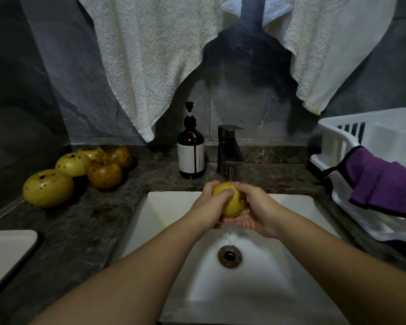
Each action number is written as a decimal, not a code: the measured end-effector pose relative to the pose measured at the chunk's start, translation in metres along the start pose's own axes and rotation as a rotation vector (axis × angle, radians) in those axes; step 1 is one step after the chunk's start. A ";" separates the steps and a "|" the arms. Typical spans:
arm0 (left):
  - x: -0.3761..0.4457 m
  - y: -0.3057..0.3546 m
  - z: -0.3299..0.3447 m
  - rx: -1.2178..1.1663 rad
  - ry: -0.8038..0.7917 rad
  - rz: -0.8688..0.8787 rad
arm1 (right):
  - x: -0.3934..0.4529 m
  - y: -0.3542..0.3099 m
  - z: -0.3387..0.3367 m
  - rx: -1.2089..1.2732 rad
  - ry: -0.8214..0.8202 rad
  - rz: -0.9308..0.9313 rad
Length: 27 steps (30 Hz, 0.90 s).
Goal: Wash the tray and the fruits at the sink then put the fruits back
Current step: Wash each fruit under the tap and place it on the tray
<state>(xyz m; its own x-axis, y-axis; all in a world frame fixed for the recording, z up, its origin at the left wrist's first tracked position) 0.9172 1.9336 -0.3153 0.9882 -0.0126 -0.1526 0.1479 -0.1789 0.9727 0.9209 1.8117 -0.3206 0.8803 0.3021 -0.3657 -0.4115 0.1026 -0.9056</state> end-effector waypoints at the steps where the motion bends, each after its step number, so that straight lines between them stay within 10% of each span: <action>1: 0.000 0.001 -0.003 0.010 0.006 0.006 | -0.001 0.000 -0.002 0.028 -0.005 0.023; 9: 0.004 0.003 -0.009 0.126 0.087 0.013 | 0.001 0.005 0.000 0.018 -0.038 0.121; 17: 0.008 -0.012 0.001 -0.073 0.001 -0.206 | 0.000 -0.023 -0.006 -0.494 0.062 -0.327; 22: 0.013 0.001 -0.003 0.088 0.088 0.006 | 0.001 -0.009 -0.004 -0.270 0.057 -0.120; 27: 0.007 -0.006 0.002 -0.019 0.009 -0.136 | 0.002 -0.023 -0.005 -0.431 0.084 -0.319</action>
<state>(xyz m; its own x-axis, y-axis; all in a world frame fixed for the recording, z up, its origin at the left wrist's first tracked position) 0.9230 1.9327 -0.3222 0.9593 0.0198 -0.2817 0.2812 -0.1599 0.9462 0.9331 1.8050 -0.3009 0.9688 0.2410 -0.0577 -0.0017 -0.2264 -0.9740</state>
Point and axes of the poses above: each hand's wrist, its own x-axis towards the middle knuckle, its own z-axis out of the palm, y = z × x, the point moved 8 cm from there along x, towards the middle knuckle, and after that the axes turned 1 degree about -z, right-handed, at the moved point
